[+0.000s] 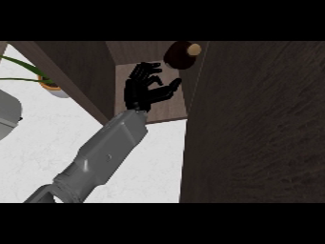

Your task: Pick up the wine, place it into the cabinet and close the cabinet

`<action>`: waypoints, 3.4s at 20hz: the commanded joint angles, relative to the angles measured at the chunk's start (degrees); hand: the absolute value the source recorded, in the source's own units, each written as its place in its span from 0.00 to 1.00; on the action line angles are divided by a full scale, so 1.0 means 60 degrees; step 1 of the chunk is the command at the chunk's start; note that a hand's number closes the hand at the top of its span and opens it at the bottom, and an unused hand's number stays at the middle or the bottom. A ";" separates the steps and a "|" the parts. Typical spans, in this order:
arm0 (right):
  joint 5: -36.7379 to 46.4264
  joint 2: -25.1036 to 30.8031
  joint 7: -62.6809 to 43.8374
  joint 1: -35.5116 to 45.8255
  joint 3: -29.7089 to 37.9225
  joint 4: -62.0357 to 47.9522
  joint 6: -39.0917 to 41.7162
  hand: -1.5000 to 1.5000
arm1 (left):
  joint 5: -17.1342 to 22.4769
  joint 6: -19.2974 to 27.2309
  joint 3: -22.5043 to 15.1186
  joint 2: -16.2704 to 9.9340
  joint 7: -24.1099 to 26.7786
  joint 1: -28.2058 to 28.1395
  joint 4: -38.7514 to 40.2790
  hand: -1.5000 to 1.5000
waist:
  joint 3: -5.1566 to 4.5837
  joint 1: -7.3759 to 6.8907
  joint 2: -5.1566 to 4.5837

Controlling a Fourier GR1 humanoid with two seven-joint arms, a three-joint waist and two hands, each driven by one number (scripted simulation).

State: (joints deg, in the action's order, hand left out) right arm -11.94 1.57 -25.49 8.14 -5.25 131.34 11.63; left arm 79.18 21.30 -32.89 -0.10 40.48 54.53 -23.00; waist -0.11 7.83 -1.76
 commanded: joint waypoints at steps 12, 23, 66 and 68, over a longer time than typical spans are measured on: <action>0.0022 -0.0060 0.0483 -0.0342 -0.0035 -0.0289 0.0185 0.00 | 0.1245 0.0773 -0.0732 0.0017 0.0525 0.0708 0.0561 0.00 | 0.0014 -0.0094 -0.0017; -0.0235 0.0078 0.0083 -0.0314 0.0041 -0.0015 0.0177 0.00 | 0.0860 0.1254 -0.2067 0.0017 0.0909 0.0720 0.0294 0.00 | 0.0014 -0.0186 0.0028; 0.0218 0.0124 -0.0129 -0.0475 0.0417 0.0300 -0.0363 0.00 | -0.1493 0.1551 -0.3227 -0.1157 0.1921 -0.3059 -0.5423 0.00 | 0.0021 -0.1392 0.0322; 0.0593 0.0038 -0.0606 -0.0995 -0.0070 0.1053 -0.0563 0.00 | -0.1801 0.2016 -0.3227 -0.1166 0.1542 -0.3297 -0.6315 0.00 | 0.0020 -0.1355 0.0335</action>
State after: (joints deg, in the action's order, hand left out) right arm -9.61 2.11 -28.09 3.52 -4.66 135.54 9.05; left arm 71.83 31.79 -51.25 -4.29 51.30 39.33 -52.37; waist 0.01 -0.10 0.14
